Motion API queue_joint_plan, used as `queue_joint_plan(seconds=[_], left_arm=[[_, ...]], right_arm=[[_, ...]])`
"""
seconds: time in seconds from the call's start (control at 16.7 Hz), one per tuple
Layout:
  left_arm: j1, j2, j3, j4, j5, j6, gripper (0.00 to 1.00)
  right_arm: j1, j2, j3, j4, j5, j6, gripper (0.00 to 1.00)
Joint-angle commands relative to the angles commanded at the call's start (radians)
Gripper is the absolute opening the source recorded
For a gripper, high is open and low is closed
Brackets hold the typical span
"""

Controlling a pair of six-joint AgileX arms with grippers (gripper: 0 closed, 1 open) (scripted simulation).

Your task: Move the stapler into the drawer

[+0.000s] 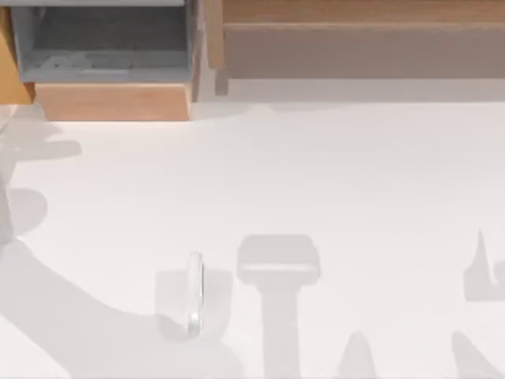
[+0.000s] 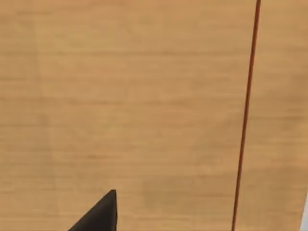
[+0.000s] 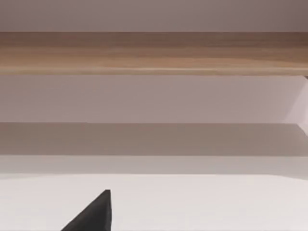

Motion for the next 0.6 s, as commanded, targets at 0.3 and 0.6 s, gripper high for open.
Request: queue_joint_plan(seconds=[0.3,0.6], left_arm=[[0.000,0.000,0.000,0.000,0.000,0.000,0.47],[0.000,0.000,0.000,0.000,0.000,0.000,0.10]], right_arm=[[0.000,0.000,0.000,0.000,0.000,0.000,1.00],[0.000,0.000,0.000,0.000,0.000,0.000,1.00]])
